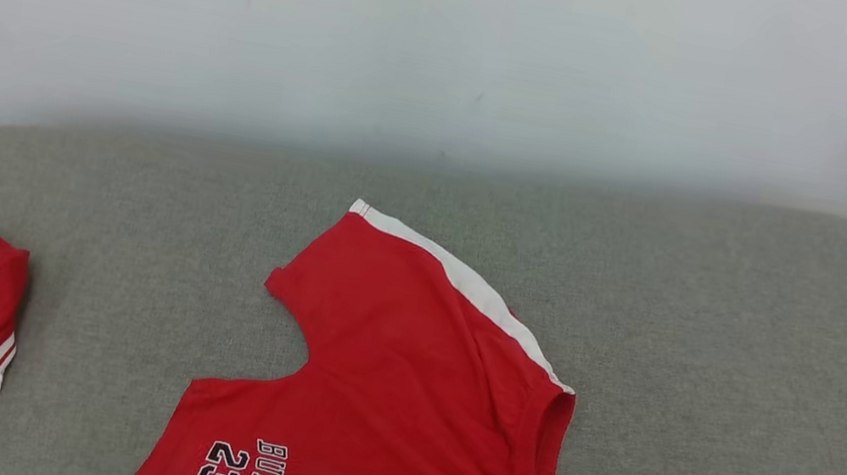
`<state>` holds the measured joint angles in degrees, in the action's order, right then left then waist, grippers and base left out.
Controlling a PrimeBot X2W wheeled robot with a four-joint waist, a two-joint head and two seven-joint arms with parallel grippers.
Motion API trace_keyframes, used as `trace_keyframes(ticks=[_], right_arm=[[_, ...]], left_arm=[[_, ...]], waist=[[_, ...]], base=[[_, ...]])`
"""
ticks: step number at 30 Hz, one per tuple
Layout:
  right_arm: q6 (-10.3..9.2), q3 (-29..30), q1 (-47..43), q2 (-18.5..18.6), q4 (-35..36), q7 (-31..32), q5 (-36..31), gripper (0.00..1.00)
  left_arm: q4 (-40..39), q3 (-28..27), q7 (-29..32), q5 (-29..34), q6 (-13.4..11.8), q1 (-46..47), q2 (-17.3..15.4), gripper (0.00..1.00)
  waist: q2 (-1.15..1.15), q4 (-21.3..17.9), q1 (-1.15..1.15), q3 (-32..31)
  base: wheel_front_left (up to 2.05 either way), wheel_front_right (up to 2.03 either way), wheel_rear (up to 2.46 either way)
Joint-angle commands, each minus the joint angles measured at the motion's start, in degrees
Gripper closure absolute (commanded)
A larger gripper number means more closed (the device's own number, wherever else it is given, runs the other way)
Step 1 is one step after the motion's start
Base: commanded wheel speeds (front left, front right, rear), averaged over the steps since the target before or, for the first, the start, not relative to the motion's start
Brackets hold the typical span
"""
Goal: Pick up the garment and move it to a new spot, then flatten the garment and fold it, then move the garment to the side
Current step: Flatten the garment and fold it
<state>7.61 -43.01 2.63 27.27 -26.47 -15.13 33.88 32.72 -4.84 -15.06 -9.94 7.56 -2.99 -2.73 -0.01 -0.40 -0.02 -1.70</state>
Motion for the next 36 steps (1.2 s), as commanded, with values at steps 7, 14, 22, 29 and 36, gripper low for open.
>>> trace_keyframes(ticks=[7, 14, 22, 29, 36], right_arm=[[-0.18, 4.4, 3.1, -1.3, 2.6, 0.0, -0.3, 1.00], [-0.17, 13.4, 10.5, -6.2, 5.4, 0.0, 1.6, 1.00], [-0.17, 17.8, 19.6, -12.9, 1.8, 0.0, 3.6, 1.00], [-0.17, 21.4, 22.1, -16.3, 1.8, 0.0, 3.5, 1.00], [-0.17, 23.7, 24.1, -19.4, 3.5, 0.0, 2.6, 1.00]], left_arm=[[-4.3, 5.4, -0.2, -0.9, -0.2, 6.2, -4.8, 1.00], [-4.3, 15.3, -0.2, -2.5, -0.2, 23.6, -14.4, 1.00], [3.7, 33.7, 1.9, -9.4, -0.2, 46.1, -22.6, 1.00], [8.5, 42.8, 3.3, -13.6, -0.2, 57.6, -25.4, 1.00], [9.6, 48.5, 3.7, -18.0, -0.2, 64.0, -28.3, 1.00]], waist=[[0.01, -1.6, 0.02, 2.6], [0.01, -3.8, 0.02, 11.4], [0.01, -7.7, 0.02, 21.1], [0.01, -10.4, 0.02, 25.3], [0.01, -12.9, 0.02, 28.6]], base=[[0.00, 0.00, 0.00], [0.00, 0.00, 0.00], [0.00, 0.00, 0.00], [0.00, 0.00, 0.00], [0.00, 0.00, 0.00]])
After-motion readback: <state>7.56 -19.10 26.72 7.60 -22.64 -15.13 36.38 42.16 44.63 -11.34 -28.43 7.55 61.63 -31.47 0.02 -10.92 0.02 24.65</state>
